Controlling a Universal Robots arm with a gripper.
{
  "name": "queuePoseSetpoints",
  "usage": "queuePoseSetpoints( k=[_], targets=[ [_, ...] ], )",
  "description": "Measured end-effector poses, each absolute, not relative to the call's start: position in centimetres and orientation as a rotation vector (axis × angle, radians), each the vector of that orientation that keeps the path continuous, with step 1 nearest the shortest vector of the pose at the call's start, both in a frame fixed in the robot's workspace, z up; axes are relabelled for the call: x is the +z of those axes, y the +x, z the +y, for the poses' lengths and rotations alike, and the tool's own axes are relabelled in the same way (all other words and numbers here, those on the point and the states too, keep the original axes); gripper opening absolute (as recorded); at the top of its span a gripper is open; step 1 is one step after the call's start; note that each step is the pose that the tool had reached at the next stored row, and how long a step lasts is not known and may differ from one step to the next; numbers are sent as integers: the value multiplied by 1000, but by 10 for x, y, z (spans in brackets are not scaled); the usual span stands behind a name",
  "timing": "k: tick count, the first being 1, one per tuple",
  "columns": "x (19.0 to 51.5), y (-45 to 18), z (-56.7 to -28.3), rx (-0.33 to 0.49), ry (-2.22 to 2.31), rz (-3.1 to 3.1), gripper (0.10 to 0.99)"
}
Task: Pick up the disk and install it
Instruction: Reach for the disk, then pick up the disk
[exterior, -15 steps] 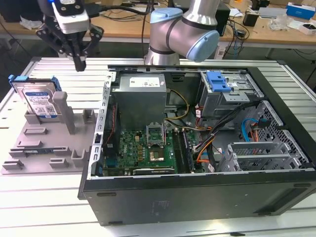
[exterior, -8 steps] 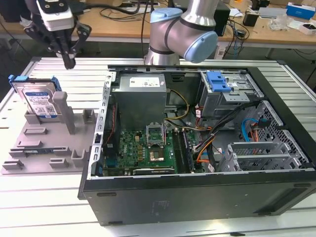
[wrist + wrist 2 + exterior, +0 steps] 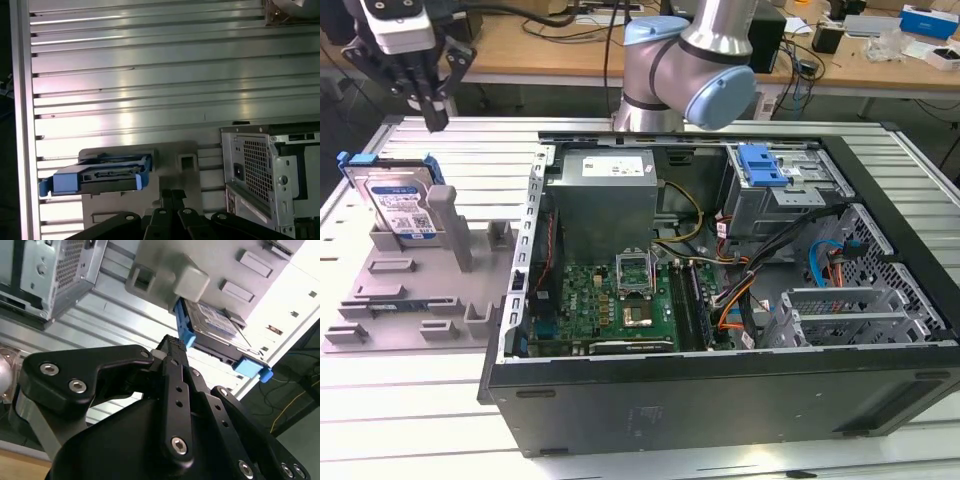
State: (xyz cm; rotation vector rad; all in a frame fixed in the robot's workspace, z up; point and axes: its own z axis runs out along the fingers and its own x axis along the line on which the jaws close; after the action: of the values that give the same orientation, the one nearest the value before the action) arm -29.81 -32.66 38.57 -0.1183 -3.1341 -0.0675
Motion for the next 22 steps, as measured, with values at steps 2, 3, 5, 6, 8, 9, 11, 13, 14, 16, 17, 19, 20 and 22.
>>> queuePoseSetpoints(
  k=[2,3,5,6,8,9,11,13,14,16,17,19,20,22],
  targets=[
    [385,-306,-322,-67,-118,-3132,106],
    [385,-309,-321,-67,-118,-3132,106],
    [384,-317,-317,-67,-118,-3129,106],
    [384,-319,-316,-67,-118,-3129,106],
    [384,-322,-315,-67,-118,-3128,106],
    [384,-322,-315,-67,-118,-3128,106],
    [384,-322,-315,-67,-118,-3128,106],
    [384,-322,-315,-67,-118,-3128,106],
    [384,-322,-315,-67,-118,-3128,106],
    [384,-322,-315,-67,-118,-3128,106],
    [384,-322,-314,-67,-118,-3128,106],
    [384,-322,-314,-67,-118,-3128,106],
    [384,-322,-314,-67,-118,-3128,106],
    [384,-322,-314,-67,-118,-3128,106]
  ],
)
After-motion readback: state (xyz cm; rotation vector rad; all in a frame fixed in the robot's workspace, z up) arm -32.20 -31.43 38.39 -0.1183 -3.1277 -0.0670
